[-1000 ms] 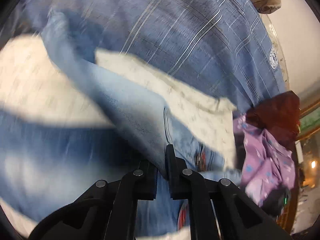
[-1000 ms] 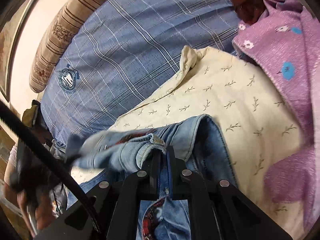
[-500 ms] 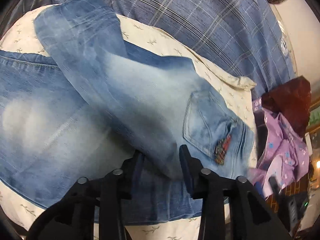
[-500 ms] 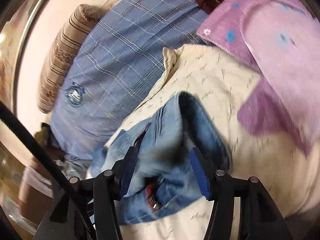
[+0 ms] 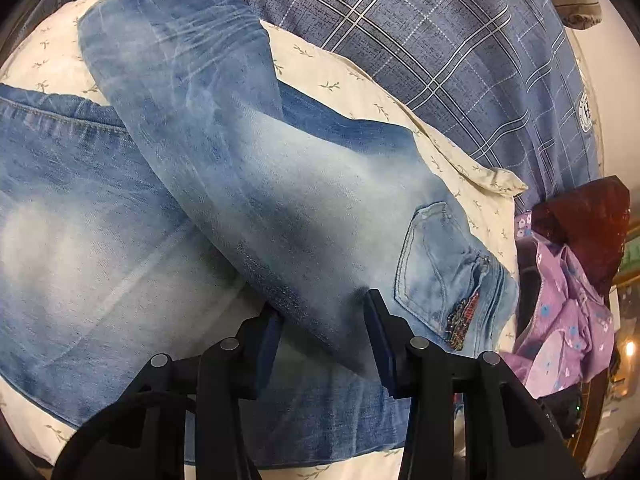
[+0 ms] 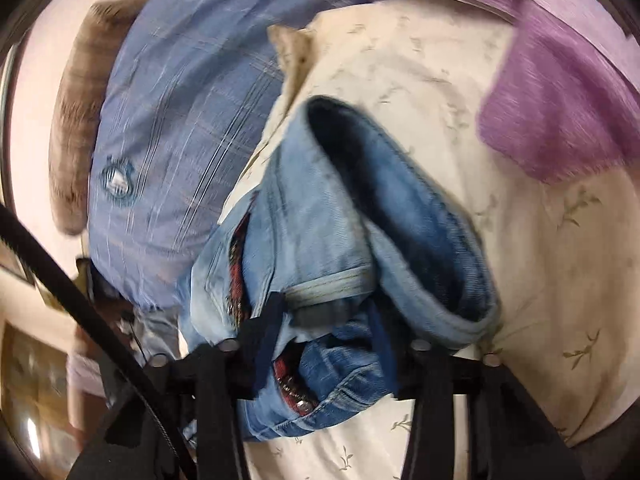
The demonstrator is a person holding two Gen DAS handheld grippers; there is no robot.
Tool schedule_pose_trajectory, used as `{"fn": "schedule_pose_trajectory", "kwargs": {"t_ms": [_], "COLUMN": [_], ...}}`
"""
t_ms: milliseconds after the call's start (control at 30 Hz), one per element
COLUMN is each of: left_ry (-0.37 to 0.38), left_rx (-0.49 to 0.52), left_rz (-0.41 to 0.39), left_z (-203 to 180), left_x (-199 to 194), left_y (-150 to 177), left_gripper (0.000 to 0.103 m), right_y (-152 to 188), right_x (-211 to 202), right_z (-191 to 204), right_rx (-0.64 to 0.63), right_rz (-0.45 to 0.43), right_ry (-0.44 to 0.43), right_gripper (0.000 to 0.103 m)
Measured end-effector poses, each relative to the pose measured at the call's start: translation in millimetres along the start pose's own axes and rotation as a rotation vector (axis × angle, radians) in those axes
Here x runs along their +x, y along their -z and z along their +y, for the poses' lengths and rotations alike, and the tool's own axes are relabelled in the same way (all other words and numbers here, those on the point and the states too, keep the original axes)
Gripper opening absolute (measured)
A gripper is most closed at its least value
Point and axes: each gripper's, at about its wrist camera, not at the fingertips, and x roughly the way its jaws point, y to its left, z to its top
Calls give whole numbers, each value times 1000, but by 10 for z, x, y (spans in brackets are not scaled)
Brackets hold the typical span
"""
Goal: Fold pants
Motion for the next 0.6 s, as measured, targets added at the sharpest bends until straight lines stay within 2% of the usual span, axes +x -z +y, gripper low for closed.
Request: {"fn": "schedule_pose_trajectory", "kwargs": {"t_ms": [67,167,200,233,267,300,333,400,533,600], "left_ry": [6,-13,-19,-23,-22,-23,-28,-4,52,104], "left_rx": [-10,2,4,1,-2,-2,2,-3,34,24], "left_rz": [-10,-8,-6,-9,-16,-25,-30,-29,-119,-115], "left_z": [33,44,34,30,26,19,7,-2,-180,-216], "left_x": [-37,9,39,65,73,72,58,-10,-510,-719], "left_y": [7,0,-8,-19,-32,-45,-59,-60,80,221], "left_gripper": [41,40,39,39,35,21,17,11,6,5], "right_y": [51,41,0,-50,-107,-139,-150,-138,-161,-168], "right_x": [-53,42,109,147,146,93,-9,-167,-318,-462], "right_z": [-17,52,72,119,205,297,386,510,606,628], "right_rx": [13,16,32,28,-12,-51,-90,-163,-208,-230], "right_rz": [-9,5,8,-6,-35,-74,-124,-171,-199,-224], "right_ry": [-5,8,13,31,59,66,54,33,-18,-26], "right_gripper": [38,44,40,30,20,20,18,17,16,16]}}
